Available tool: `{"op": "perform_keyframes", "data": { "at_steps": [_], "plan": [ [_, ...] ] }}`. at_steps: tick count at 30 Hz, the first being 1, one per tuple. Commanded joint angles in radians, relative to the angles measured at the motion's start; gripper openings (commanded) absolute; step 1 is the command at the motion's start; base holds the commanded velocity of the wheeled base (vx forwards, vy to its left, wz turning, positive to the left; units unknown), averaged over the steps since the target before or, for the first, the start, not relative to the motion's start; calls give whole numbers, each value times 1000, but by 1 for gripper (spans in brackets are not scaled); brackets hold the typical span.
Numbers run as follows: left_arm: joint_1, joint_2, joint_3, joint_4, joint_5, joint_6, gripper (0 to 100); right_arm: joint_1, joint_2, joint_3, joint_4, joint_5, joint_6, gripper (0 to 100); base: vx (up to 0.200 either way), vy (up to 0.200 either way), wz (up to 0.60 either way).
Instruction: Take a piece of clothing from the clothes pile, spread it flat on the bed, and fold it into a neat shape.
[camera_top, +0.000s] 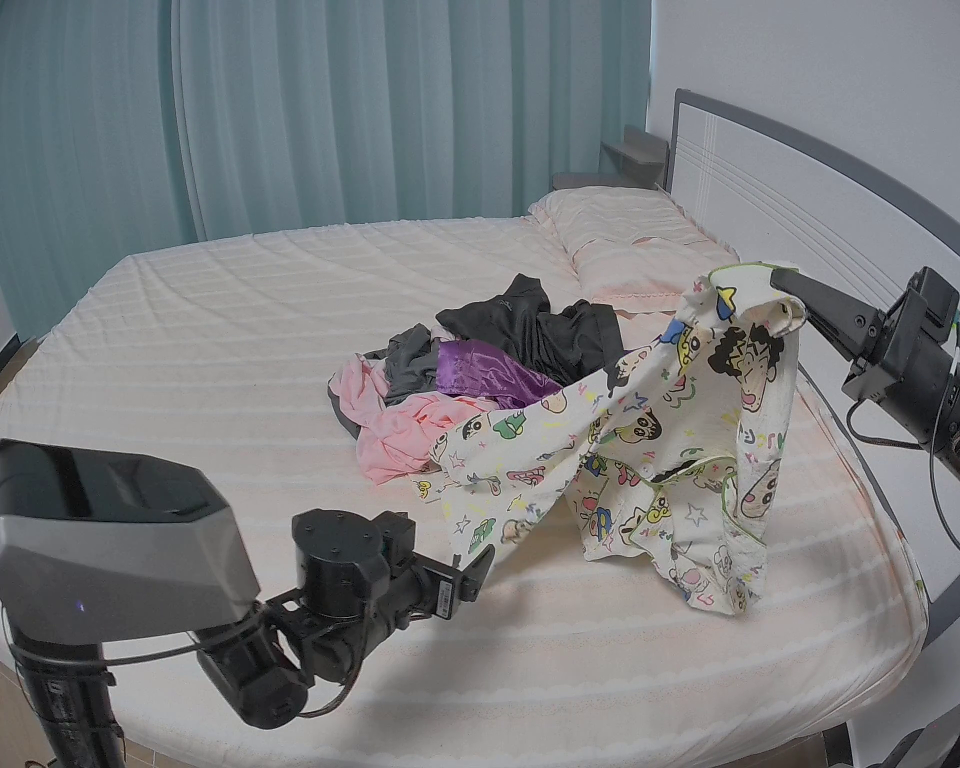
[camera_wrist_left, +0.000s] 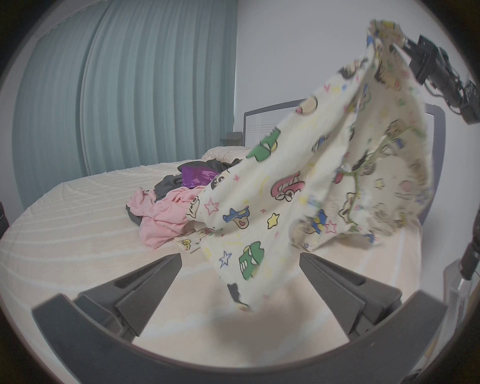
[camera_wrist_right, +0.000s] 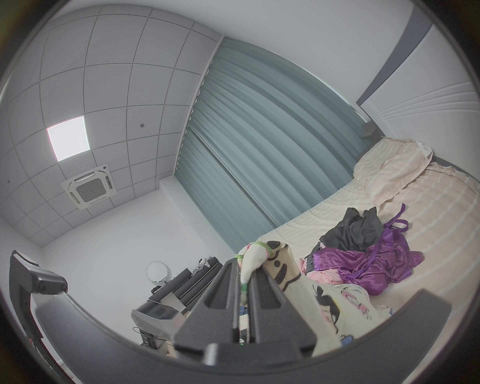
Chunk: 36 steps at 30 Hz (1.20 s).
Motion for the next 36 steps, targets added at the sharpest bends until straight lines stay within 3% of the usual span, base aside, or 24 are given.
{"op": "perform_keyframes", "data": {
  "at_steps": [1, 10, 24, 32, 36],
  "plan": [
    [-28, 167, -141, -21, 55, -12, 100, 48, 10, -59, 31, -8, 2, 0, 0, 0, 0],
    [-84, 201, -210, -29, 46, -134, 100, 45, 51, -58, 43, -20, 2, 0, 0, 0, 0],
    [-123, 206, -180, -43, 32, -153, 100, 47, 76, -90, 45, -26, 2, 0, 0, 0, 0],
    [-98, 269, -255, -112, 18, -154, 100, 65, 43, -96, 45, -24, 2, 0, 0, 0, 0],
    [-93, 293, -241, -146, 18, -217, 100, 67, 17, -96, 46, -23, 2, 0, 0, 0, 0]
  ]
}}
